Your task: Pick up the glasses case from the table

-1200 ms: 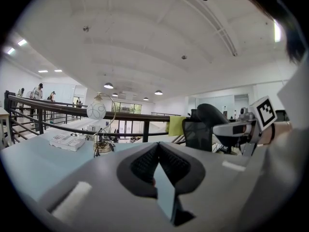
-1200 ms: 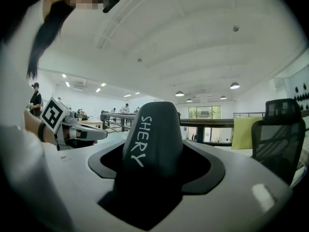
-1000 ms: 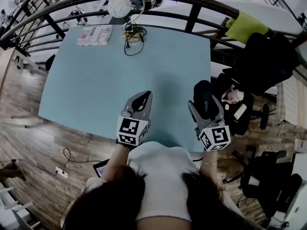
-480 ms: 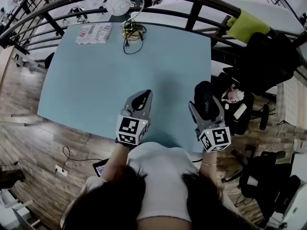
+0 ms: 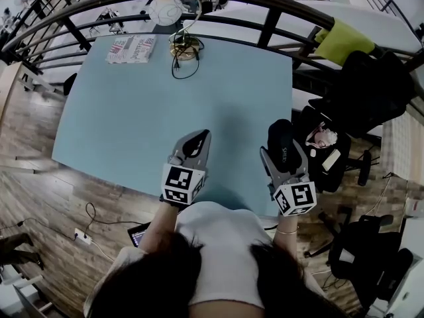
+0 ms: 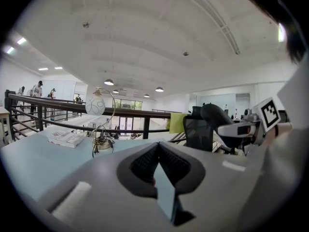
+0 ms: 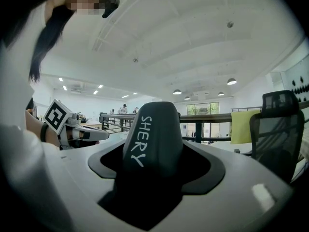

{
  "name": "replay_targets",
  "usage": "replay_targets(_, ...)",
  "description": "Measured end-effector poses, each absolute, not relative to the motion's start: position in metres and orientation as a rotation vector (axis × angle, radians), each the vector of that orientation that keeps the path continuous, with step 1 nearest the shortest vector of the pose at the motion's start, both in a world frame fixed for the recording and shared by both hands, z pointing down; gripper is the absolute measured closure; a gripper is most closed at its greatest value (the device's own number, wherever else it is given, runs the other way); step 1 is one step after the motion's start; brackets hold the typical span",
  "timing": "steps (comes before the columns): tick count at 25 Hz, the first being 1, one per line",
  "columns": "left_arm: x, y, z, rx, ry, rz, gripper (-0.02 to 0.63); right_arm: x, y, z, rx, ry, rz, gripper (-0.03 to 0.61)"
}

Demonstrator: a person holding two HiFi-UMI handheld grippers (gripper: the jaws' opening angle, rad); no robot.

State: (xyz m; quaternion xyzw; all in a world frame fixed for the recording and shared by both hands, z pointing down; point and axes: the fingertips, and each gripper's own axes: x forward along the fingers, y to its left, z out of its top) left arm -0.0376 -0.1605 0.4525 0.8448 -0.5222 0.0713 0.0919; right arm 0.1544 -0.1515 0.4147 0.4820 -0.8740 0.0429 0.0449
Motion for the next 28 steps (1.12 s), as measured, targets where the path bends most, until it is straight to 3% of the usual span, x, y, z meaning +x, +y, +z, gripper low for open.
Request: replay_targets(28,-0.0449,-0.1699,0.4510,2.531,-1.526,0.192,0.557,0.1535,-0.1576,0.4216,1.492,-2.659,0.166,0.241)
